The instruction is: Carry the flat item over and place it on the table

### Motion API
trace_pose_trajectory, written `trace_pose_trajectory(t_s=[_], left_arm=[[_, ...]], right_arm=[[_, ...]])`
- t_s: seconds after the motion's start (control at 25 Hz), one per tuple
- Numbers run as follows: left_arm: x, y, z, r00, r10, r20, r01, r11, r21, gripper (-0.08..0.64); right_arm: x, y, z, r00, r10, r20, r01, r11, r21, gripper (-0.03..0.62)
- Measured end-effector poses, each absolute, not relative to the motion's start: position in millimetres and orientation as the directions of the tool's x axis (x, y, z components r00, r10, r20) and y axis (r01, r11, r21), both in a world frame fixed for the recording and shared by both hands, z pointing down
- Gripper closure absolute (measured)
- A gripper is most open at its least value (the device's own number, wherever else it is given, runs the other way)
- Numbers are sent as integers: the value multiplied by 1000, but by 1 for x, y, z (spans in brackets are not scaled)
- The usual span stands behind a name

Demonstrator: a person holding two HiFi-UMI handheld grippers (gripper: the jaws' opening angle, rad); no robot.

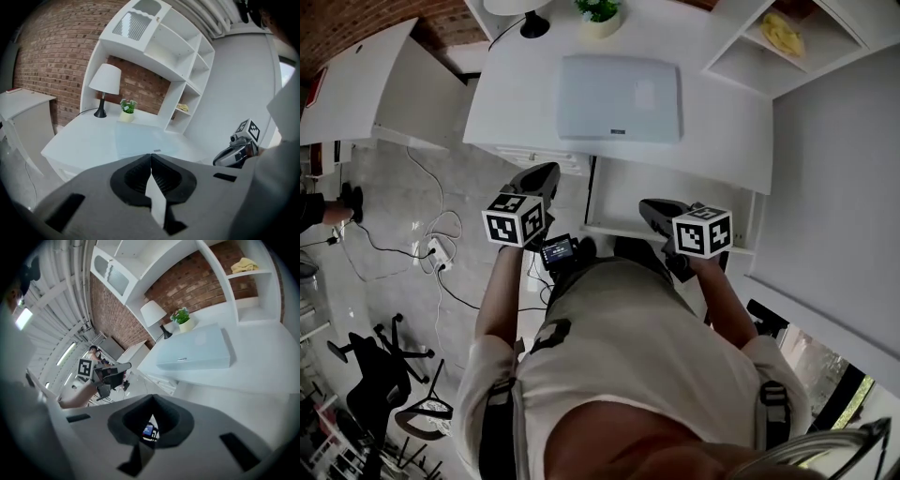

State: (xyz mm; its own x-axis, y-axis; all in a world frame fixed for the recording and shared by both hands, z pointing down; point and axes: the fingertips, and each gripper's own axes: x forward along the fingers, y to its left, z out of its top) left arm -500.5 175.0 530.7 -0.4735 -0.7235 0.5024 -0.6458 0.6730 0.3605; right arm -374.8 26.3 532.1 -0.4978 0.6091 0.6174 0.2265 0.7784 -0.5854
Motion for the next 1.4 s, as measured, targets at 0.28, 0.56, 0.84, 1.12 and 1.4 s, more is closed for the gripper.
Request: trace_pose_trajectory(t_s=[0.28, 0.56, 0.84, 1.12, 1.4], left_arm=[[-581, 153, 556, -480, -703, 525, -557, 706, 437, 394], [-630, 132, 606, -397, -668, 629, -527, 727, 439, 206], [-653, 129, 642, -375, -645, 666, -454, 754, 474, 195], [-650, 127, 664, -362, -702, 614, -387, 712, 586, 196], [-650, 127, 669, -424, -727, 540, -289, 673, 680, 196]], right_arm=[[-455, -60, 543, -619, 506, 600, 115, 815, -568, 581], [-534, -139, 562, -698, 325, 638, -8, 887, -461, 564], [-569, -143, 625, -590, 352, 727, -75, 872, -483, 270], [-577, -138, 656, -555, 379, 740, -91, 857, -507, 268], [-581, -138, 662, -590, 433, 681, -116, 790, -603, 248]])
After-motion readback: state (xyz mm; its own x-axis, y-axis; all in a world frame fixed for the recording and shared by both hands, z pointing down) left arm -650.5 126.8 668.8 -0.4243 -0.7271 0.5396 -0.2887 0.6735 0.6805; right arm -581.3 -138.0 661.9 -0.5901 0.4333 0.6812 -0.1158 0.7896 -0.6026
